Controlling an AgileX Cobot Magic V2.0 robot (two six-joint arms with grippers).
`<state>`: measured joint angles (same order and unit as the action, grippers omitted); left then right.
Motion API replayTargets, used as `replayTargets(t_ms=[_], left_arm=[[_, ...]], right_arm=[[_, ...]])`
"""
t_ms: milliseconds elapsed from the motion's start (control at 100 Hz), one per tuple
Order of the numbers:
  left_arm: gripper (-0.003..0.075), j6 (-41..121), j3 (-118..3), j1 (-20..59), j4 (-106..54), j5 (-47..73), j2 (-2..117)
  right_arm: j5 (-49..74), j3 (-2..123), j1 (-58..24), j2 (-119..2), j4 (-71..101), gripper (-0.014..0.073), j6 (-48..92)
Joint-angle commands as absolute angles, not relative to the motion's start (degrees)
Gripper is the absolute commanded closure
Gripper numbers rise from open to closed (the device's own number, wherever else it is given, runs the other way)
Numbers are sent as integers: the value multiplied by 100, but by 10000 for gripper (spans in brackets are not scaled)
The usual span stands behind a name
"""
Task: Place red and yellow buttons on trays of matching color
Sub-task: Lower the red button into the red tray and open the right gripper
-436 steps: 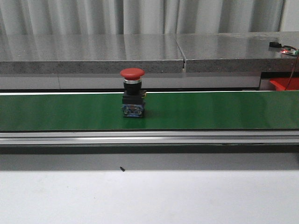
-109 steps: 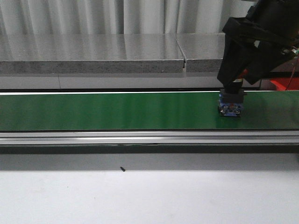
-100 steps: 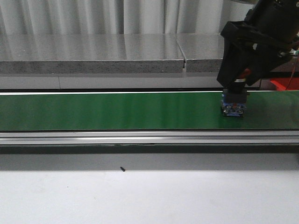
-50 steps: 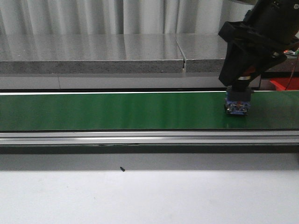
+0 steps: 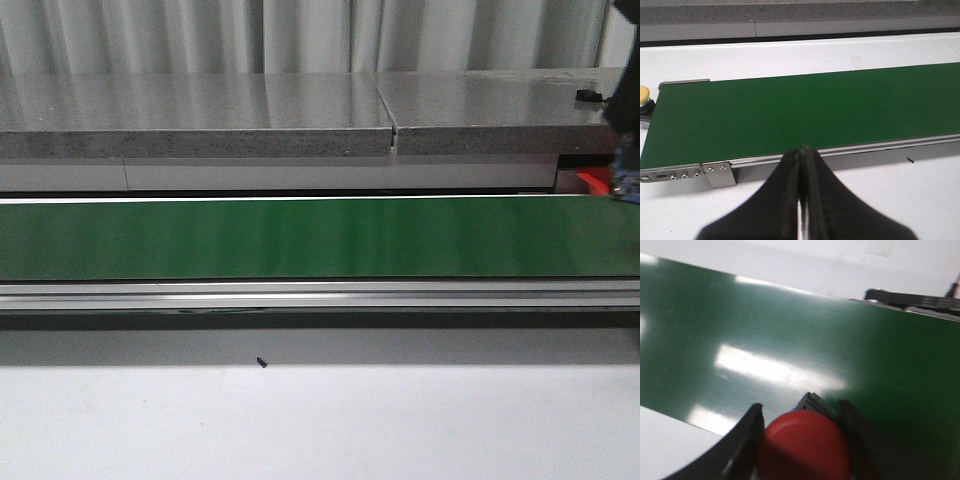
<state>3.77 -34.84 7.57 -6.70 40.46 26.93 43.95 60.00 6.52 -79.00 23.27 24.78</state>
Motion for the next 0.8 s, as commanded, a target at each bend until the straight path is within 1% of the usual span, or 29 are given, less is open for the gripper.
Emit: replayTargets(t_ms=[0, 130, 250, 550, 790], left_arm=[[739, 331, -3633, 803, -721, 3639, 2718], [739, 331, -3633, 803, -721, 3639, 2718], [739, 331, -3633, 803, -721, 3639, 2718], [739, 331, -3633, 803, -721, 3639, 2718], [739, 331, -3633, 803, -721, 3639, 2718]], right_arm=[[4127, 6018, 1127, -7543, 2456, 359, 2325], [4106, 5905, 1914, -7464, 2463, 359, 1994], [3894, 5905, 2293, -7464, 2487, 359, 1896], [2534, 5927, 2607, -7603, 2487, 359, 1545], [2713, 6436, 2769, -8293, 2487, 359, 1491]])
